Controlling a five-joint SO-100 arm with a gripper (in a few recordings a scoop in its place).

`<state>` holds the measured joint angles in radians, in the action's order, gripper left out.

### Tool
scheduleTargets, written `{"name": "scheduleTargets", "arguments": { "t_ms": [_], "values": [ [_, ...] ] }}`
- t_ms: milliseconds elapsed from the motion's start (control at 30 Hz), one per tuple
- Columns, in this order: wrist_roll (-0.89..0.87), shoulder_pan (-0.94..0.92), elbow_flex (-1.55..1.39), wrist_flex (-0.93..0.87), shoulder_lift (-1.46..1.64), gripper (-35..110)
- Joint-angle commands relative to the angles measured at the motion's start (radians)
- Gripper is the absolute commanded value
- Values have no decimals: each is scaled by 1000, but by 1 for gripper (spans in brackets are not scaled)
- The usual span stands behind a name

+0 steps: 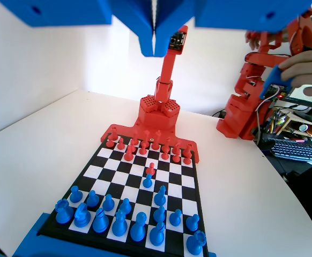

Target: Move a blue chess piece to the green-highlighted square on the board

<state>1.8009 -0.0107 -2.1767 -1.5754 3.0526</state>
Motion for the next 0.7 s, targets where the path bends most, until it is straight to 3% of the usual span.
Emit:
{"name": "scheduleTargets", "arguments": {
  "t_ms": [0, 267, 467, 667],
  "values": [
    [9, -5, 2, 5, 3, 1],
    [74, 23, 34, 3, -43, 1],
    [83, 63, 221, -38, -224, 1],
    [252, 12, 388, -114, -430, 1]
  ]
}}
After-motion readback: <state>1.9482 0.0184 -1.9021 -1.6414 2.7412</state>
